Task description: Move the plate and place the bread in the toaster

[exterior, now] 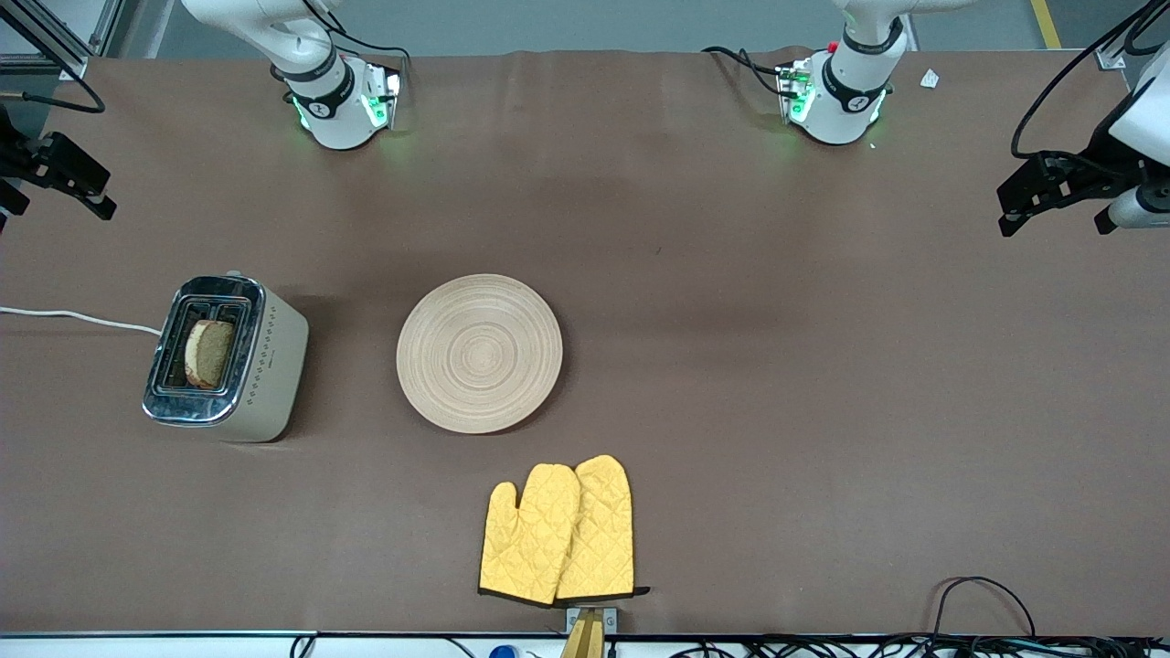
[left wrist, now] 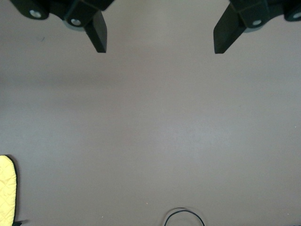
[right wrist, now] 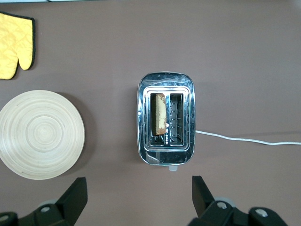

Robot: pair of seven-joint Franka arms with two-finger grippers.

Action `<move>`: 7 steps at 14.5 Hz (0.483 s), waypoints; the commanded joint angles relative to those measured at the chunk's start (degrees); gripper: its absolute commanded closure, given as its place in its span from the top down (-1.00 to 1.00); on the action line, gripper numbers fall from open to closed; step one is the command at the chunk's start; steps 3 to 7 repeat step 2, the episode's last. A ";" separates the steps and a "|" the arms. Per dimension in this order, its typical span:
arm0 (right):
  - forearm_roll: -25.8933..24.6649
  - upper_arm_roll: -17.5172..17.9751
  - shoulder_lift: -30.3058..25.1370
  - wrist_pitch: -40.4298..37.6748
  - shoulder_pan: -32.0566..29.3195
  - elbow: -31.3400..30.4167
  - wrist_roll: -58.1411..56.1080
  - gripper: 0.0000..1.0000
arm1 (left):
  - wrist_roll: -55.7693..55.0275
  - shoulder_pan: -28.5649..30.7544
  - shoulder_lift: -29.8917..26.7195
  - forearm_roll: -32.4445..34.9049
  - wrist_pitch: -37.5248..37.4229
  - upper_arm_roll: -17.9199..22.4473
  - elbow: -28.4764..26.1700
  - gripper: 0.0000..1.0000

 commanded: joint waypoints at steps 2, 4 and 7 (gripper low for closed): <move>1.11 0.02 -0.98 -0.08 -0.39 -1.03 -1.77 0.97 | 0.63 -0.17 0.53 -2.23 -1.51 -0.24 0.16 1.00; 1.11 0.02 -0.98 -0.08 -0.39 -1.03 -1.77 0.97 | 0.63 -0.17 0.53 -2.23 -1.51 -0.24 0.16 1.00; 1.11 0.02 -0.98 -0.08 -0.39 -1.03 -1.77 0.97 | 0.63 -0.17 0.53 -2.23 -1.51 -0.24 0.16 1.00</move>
